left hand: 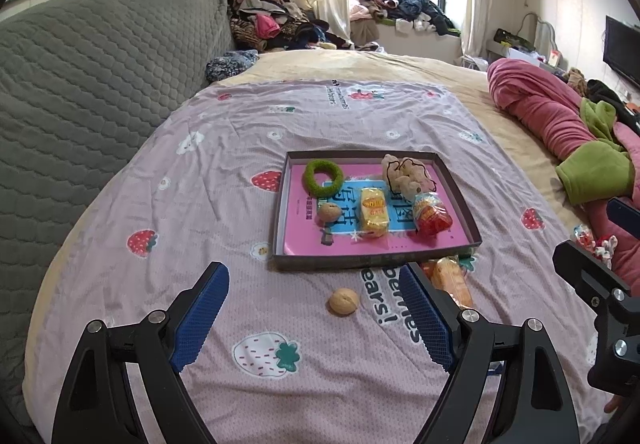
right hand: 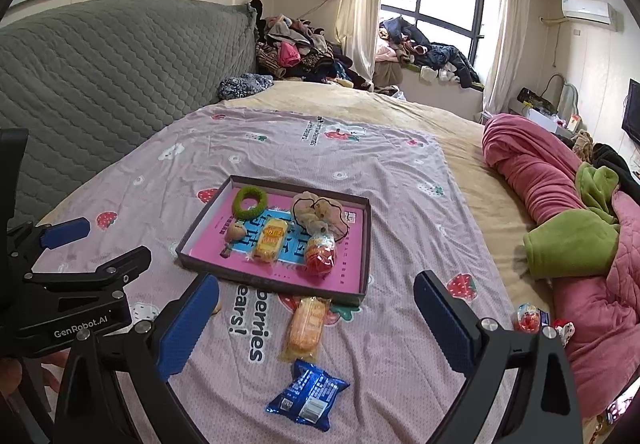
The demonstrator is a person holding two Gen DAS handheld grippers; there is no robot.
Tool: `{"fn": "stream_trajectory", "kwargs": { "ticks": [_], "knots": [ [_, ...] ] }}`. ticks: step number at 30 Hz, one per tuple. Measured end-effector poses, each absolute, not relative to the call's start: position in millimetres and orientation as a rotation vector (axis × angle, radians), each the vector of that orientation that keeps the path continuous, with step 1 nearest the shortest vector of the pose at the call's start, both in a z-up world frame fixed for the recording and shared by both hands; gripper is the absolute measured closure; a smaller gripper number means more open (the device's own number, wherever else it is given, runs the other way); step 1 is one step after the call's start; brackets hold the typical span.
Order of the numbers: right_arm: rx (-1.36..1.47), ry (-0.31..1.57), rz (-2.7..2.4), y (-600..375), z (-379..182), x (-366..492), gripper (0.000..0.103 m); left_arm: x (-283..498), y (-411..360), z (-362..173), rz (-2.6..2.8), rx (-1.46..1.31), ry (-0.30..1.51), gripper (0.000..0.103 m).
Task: Organize objects
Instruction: 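Withdraw both tools from the tray, then move the left tool toward the walnut while the right tool approaches the orange bread pack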
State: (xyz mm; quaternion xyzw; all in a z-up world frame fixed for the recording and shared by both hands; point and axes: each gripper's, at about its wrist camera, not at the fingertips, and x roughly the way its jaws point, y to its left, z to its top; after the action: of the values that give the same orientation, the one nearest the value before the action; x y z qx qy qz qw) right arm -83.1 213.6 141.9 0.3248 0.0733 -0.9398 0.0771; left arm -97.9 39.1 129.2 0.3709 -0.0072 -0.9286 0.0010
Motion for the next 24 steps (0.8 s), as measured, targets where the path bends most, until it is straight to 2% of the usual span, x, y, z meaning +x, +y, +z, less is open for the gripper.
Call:
{"fn": "stream_trajectory", "kwargs": {
  "ticks": [24],
  "knots": [
    [1.110, 0.225, -2.771, 218.5, 91.4, -78.6, 0.004, -88.9, 48.3, 76.8, -2.877, 1.280, -0.041, 0.015]
  ]
}}
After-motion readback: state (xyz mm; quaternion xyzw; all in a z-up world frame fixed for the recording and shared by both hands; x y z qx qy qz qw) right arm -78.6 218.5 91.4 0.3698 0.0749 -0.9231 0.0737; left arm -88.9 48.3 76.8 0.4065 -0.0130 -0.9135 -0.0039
